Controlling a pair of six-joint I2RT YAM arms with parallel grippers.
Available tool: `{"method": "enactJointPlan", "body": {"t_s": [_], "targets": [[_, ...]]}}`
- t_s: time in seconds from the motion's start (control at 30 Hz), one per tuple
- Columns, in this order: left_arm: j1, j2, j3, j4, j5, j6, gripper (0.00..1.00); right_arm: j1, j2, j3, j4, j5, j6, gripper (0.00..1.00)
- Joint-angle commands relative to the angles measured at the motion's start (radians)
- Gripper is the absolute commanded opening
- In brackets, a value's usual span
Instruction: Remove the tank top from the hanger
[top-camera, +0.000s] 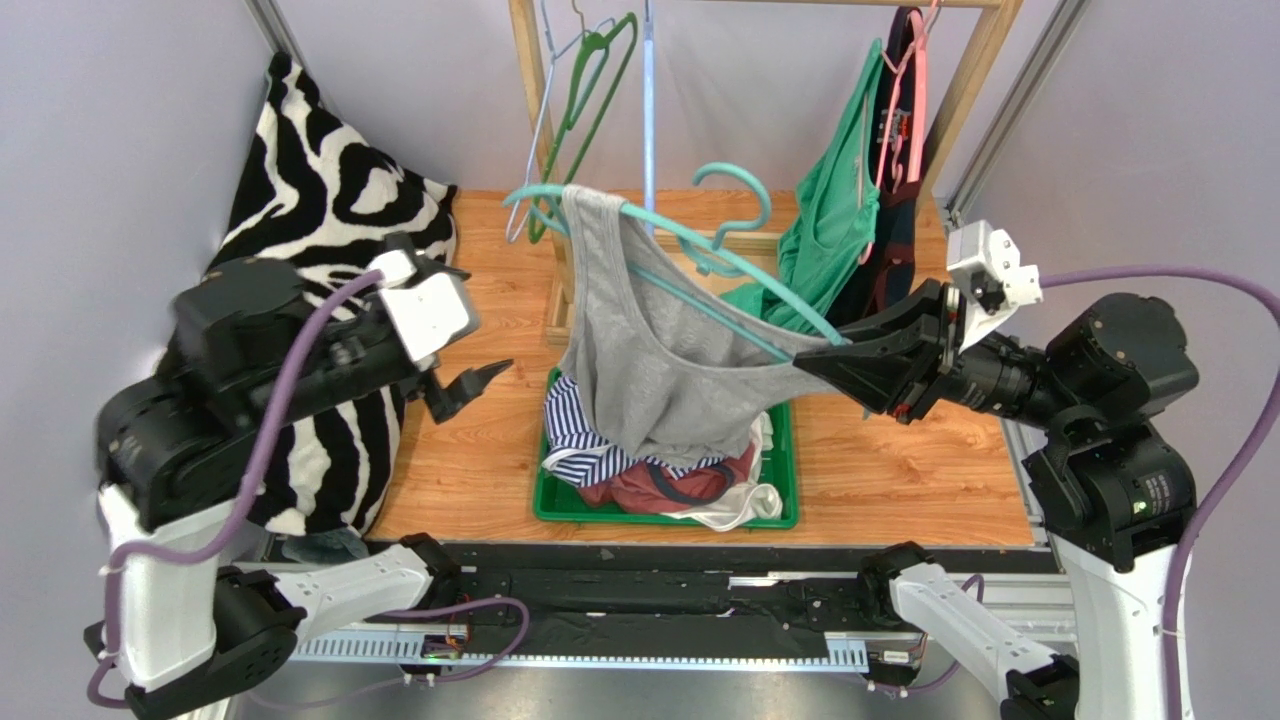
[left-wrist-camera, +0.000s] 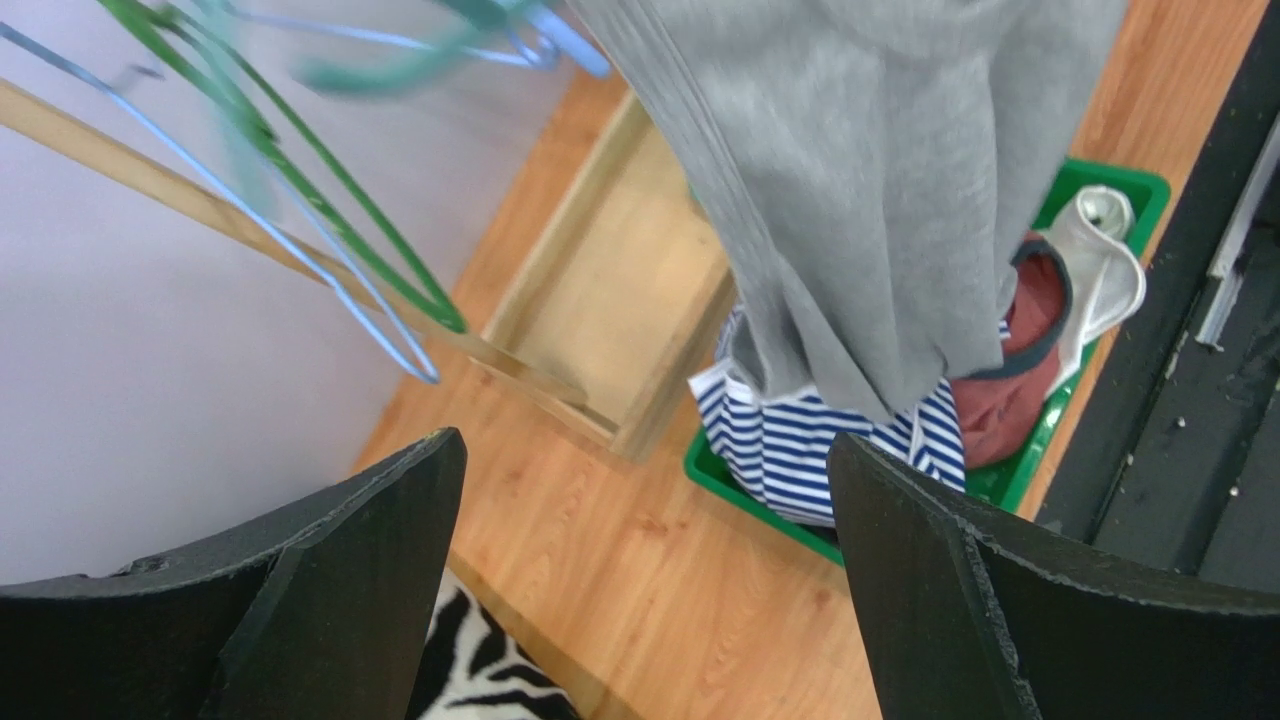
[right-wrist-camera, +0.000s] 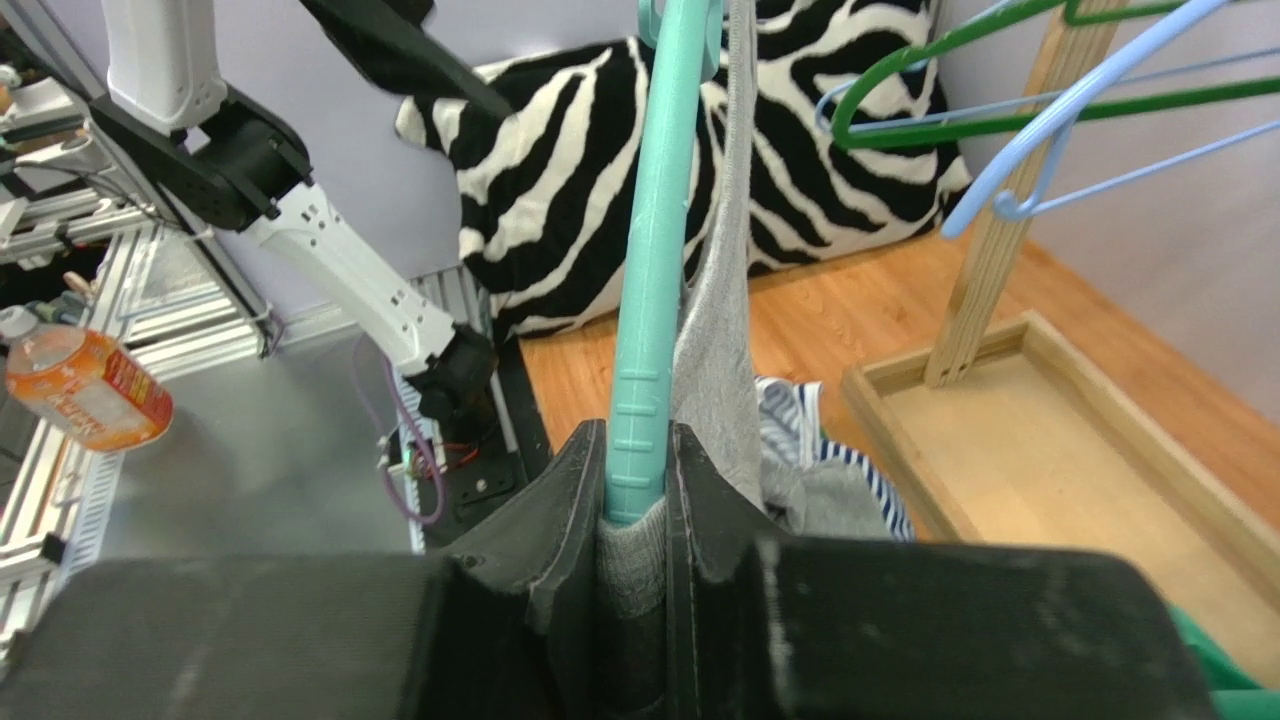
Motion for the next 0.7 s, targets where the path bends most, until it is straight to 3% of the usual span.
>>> {"method": "enactJointPlan", "body": {"t_s": [0.0,0.1,0.13,0.17,0.2,0.23,0.4,0.47,0.67], "targets": [[0.002,-0.046,0.109,-0.032,0.103,0.069,0.99,0.017,-0.014,-0.035,-0.043,-0.050,-0.067,0.02],[0.002,-0.075,0.083,0.002,0.183,0.089,0.99,0.055,0.000,-0.081,-0.054,-0.047,-0.077,0.24],[0.002,-0.086,0.070,0.014,0.206,0.095,0.99,0.069,0.007,-0.099,-0.058,-0.038,-0.087,0.25],[0.003,-0.086,0.047,0.016,0.229,0.101,0.99,0.086,0.009,-0.107,-0.060,-0.024,-0.098,0.21],[0.002,-0.084,0.040,0.018,0.268,0.107,0.99,0.124,0.010,-0.113,-0.061,0.031,-0.107,0.06],[0.002,-0.073,0.039,0.013,0.287,0.109,0.99,0.150,0.015,-0.125,-0.077,0.063,-0.151,0.00],[0.002,-0.015,0.074,-0.036,0.474,0.118,0.97,0.380,0.024,-0.142,-0.120,0.304,-0.258,0.00],[0.002,-0.003,0.044,-0.073,0.563,0.142,0.93,0.415,0.039,-0.122,-0.129,0.324,-0.274,0.00],[0.002,0.005,-0.035,-0.091,0.539,0.167,0.89,0.459,0.047,-0.096,-0.140,0.332,-0.285,0.00]]}}
